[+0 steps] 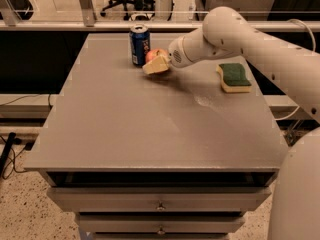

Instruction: Move apple near pepsi can

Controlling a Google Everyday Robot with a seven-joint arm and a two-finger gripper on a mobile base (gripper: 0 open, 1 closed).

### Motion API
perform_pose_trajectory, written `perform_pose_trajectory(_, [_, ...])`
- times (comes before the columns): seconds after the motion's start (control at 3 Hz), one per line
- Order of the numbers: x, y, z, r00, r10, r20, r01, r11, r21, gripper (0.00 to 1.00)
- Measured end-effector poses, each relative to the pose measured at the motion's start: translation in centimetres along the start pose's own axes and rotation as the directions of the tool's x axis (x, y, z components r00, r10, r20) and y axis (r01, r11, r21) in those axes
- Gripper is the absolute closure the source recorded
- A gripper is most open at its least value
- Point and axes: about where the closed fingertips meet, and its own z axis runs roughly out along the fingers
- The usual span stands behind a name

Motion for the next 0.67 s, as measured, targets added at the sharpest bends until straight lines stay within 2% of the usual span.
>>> perform_pose_trajectory(0.33, [-0.01, 0.0, 0.0, 1.0, 0.0, 0.0, 0.0, 1.0, 0.0, 0.0])
perform_pose_trajectory(0.67, [-0.12, 0.27, -0.42, 1.0, -0.016, 0.018, 0.016, 0.9998, -0.007, 0.0])
